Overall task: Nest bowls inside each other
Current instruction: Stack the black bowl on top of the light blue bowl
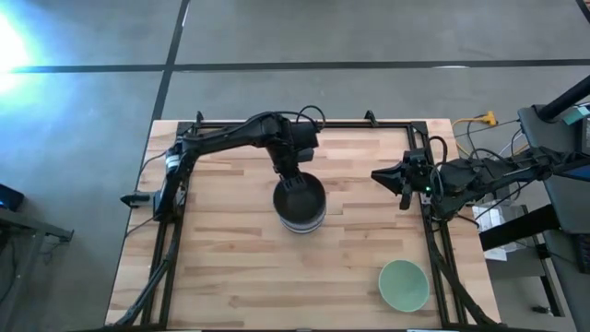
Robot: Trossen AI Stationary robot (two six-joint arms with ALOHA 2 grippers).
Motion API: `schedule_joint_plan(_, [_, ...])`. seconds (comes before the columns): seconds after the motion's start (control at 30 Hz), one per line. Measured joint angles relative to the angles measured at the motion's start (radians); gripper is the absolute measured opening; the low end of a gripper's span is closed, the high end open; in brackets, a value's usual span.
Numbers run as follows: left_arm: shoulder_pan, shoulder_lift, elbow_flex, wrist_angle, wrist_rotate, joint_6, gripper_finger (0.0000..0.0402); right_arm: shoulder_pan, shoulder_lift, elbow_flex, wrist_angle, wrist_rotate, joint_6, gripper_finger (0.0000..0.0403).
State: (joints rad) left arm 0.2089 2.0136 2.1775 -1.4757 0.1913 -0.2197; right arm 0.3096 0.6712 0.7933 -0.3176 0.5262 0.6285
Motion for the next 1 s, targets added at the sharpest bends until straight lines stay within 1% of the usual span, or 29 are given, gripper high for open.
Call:
schedule_joint_plan(0.17, [0.005,0.0,-0.012,-0.003,-0.019,0.018,0.0,0.0,0.0,0.0,0.0,0.0,0.0,0.0058])
schedule_joint_plan(0.4, [0.006,0.014,-0.04,0.071,-0.016,0.017,0.0,0.0,0.0,0.0,0.0,0.001,-0.005,0.0058])
schedule_joint_plan(0.6, [0.005,0.07,-0.025,0.046,0.01,0.016,0.0,0.001,0.005,-0.001,-0.001,0.001,-0.005,0.0058])
schedule_joint_plan(0.87, [0.003,0.084,-0.02,0.027,0.027,0.019,0.0001,0.009,0.034,-0.001,0.003,-0.002,0.016,0.0058])
schedule_joint_plan(0.93, [0.003,0.084,-0.011,0.016,0.023,0.028,0.0008,0.01,0.046,-0.001,0.001,-0.003,0.019,0.0058])
schedule_joint_plan(1.0, [0.003,0.082,-0.003,0.012,0.016,0.046,0.0026,0.01,0.056,-0.001,-0.001,-0.006,0.022,0.0058])
